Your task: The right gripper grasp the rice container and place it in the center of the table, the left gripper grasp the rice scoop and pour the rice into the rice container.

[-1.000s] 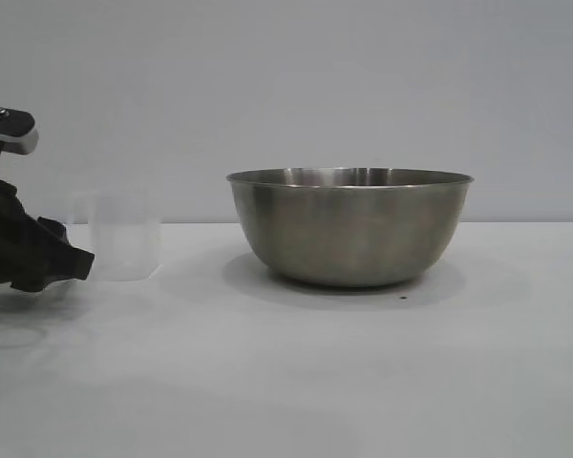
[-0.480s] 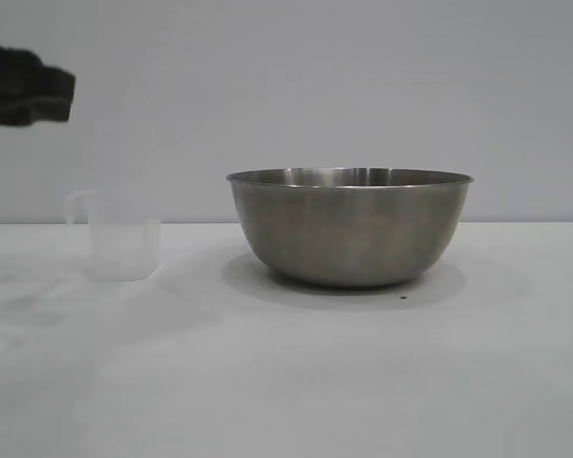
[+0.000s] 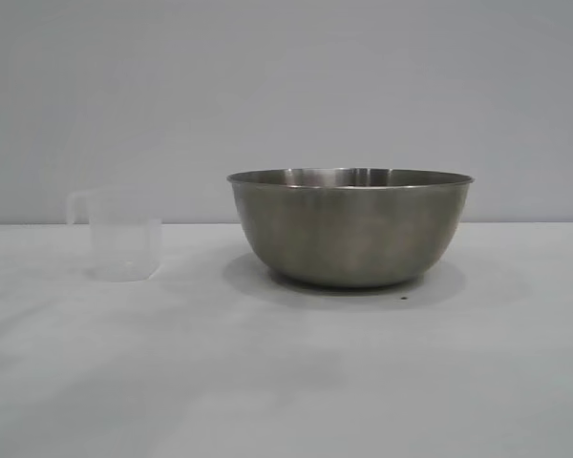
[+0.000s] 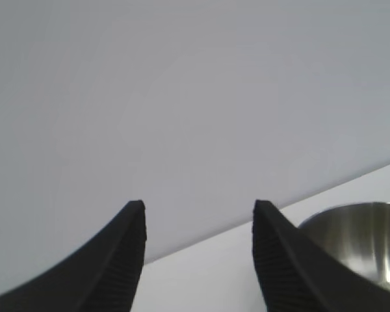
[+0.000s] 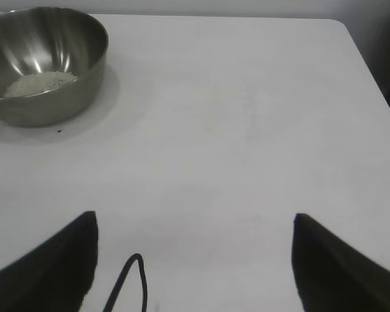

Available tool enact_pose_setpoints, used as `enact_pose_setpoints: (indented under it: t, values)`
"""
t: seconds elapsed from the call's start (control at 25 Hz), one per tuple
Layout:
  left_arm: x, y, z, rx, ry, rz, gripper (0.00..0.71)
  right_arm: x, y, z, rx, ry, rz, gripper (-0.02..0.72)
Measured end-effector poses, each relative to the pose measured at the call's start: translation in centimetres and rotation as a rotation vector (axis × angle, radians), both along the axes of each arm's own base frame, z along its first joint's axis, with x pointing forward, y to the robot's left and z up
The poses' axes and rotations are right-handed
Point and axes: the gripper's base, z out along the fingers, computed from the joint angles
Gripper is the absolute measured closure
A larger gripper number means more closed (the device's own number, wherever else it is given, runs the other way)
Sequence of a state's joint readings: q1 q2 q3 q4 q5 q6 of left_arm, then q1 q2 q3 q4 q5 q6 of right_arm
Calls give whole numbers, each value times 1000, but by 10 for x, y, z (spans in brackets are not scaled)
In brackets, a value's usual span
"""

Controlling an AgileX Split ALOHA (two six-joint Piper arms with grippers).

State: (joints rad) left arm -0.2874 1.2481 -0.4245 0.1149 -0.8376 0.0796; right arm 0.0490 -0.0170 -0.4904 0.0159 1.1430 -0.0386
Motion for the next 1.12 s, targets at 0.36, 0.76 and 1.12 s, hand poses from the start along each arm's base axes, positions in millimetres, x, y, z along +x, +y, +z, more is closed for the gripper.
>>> enact_pose_setpoints:
  t: [0.36, 0.76, 1.12]
  values:
    - [-46, 20, 38, -28, 50, 64, 389, 0, 0, 0, 0, 0, 0, 178]
    - [-122, 76, 49, -113, 221, 386, 389, 0, 0, 0, 0, 0, 0, 178]
    - [-178, 79, 48, -73, 373, 464, 389, 0, 0, 0, 0, 0, 0, 178]
